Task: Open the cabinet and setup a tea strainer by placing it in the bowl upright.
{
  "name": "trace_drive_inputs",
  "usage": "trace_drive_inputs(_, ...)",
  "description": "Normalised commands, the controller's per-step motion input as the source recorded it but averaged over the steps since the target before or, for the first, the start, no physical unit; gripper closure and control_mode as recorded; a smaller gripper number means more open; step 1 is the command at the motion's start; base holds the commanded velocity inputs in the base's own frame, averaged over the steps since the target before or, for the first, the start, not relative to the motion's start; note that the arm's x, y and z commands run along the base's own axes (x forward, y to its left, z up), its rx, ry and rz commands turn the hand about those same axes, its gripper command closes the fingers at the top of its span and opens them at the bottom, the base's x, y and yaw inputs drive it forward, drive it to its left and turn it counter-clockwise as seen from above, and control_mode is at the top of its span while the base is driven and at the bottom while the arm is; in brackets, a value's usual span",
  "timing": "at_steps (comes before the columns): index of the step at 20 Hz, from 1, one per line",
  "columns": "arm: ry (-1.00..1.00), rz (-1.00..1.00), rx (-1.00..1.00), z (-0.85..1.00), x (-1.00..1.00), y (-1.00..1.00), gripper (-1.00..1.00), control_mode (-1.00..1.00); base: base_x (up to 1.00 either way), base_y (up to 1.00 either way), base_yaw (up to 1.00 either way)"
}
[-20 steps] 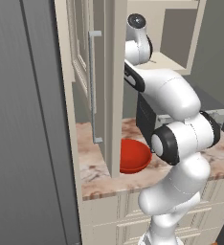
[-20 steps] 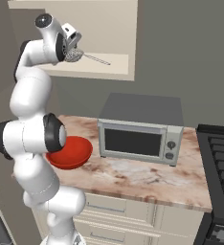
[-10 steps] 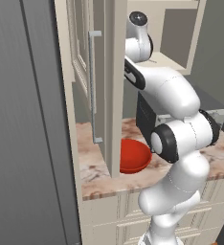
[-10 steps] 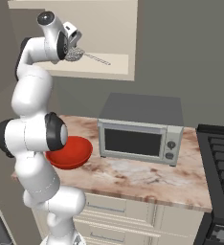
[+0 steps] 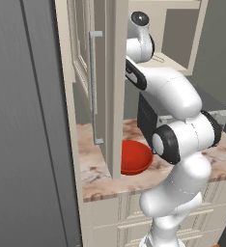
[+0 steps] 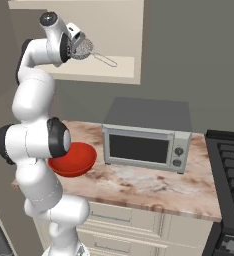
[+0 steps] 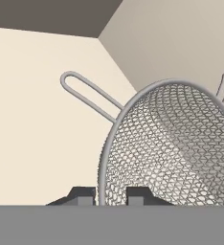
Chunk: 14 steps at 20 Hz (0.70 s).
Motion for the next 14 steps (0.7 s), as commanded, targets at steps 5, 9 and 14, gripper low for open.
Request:
trace_drive_inputs(5, 0.00, 0.00, 0.00, 0.00, 0.00, 0.00, 1.00, -1.00, 0.00, 0.00, 0.00)
trace_drive_inputs(9, -0.02, -0.01, -0.02, 0.01, -0.21, 0.00, 1.00, -1.00, 0.00, 0.00, 0.00)
trace_drive_inputs(14, -0.03, -0.01, -0.12, 0.00, -0.50, 0.00, 1.00, -1.00, 0.00, 0.00, 0.00)
